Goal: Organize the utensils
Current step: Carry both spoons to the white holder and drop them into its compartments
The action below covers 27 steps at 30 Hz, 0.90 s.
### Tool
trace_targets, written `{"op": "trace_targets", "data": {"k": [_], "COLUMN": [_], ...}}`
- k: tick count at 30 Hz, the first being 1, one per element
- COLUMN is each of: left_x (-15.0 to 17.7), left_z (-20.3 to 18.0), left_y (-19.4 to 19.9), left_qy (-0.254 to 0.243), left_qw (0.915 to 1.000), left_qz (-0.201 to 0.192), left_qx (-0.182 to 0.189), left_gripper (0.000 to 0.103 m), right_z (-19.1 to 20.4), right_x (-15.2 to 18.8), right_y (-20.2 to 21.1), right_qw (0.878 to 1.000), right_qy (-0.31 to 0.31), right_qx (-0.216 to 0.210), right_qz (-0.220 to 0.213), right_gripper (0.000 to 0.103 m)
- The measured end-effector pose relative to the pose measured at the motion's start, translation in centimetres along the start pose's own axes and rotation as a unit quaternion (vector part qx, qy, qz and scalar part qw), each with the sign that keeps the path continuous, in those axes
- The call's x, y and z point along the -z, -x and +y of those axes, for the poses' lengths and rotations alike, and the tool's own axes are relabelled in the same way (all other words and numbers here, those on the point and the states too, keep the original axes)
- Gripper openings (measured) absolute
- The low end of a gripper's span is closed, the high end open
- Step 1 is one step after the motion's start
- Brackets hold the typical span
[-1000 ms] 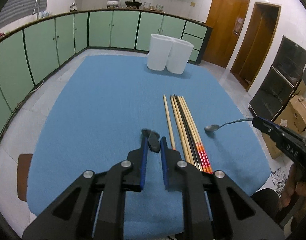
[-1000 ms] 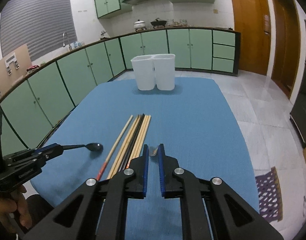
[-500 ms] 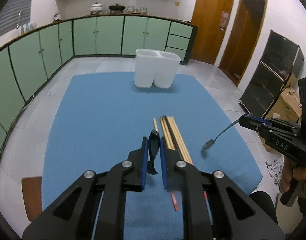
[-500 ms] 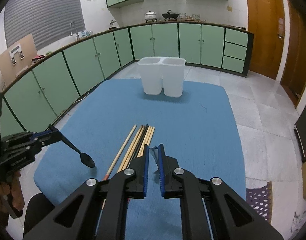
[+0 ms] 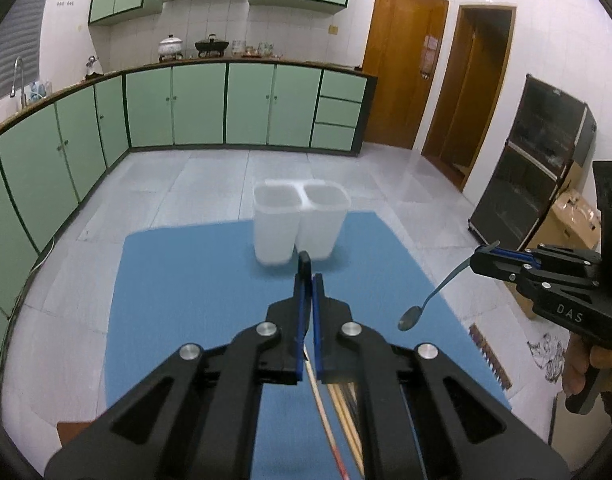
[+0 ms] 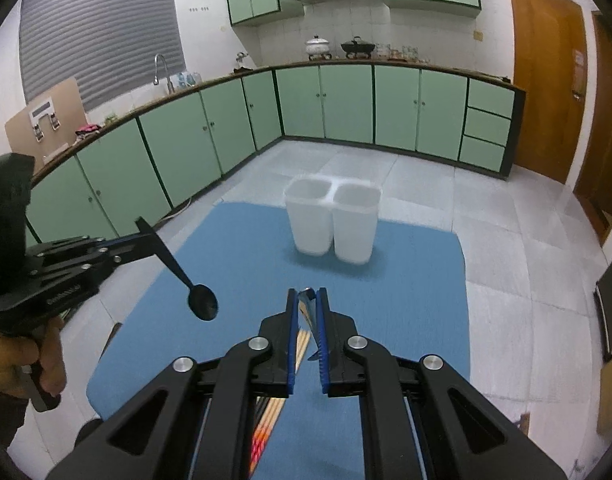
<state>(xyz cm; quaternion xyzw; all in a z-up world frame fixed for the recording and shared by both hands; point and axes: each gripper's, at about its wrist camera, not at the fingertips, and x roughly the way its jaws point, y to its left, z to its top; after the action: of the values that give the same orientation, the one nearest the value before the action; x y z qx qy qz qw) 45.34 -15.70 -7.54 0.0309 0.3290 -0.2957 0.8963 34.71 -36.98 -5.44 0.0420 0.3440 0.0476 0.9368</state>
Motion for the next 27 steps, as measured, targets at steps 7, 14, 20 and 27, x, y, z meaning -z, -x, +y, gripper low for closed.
{"op": "trace_targets", "data": {"k": [7,14,20,27], "left_x": [-7.7,-13.0,-12.0,-8.5], "left_z": [0.9,1.9,2.4,3.0], "left_y": [-3.4,-10.2,-16.8,-19.6], "left_qy": [0.007,0.018,0.018,0.012], "left_qw": [0.9993,0.9983,0.9992,0.9992], "left_qz": [-0.034,-0.048,-0.021,0.011], "left_qx": [-0.012,-0.030,-0.030,-0.037], "left_gripper": [0.003,0.003,0.003,0.012], "right_z": [-2.1,-6.1,-7.7,-7.6], "right_x": [-8.7,-13.5,-12.6,-10.4], "right_y": [-2.8,-9.7,-17.4,-20.7], "right_qw": [1.000,0.999,0.999,0.998], "right_qy": [-0.008,-0.034,-0.037,-0.029], "right_qx": [0.010,0.027,0.031,0.029], "right_qz": [-0.024,-0.024,0.016,0.042], "right_gripper": [0.009,0.009,0.009,0.010]}}
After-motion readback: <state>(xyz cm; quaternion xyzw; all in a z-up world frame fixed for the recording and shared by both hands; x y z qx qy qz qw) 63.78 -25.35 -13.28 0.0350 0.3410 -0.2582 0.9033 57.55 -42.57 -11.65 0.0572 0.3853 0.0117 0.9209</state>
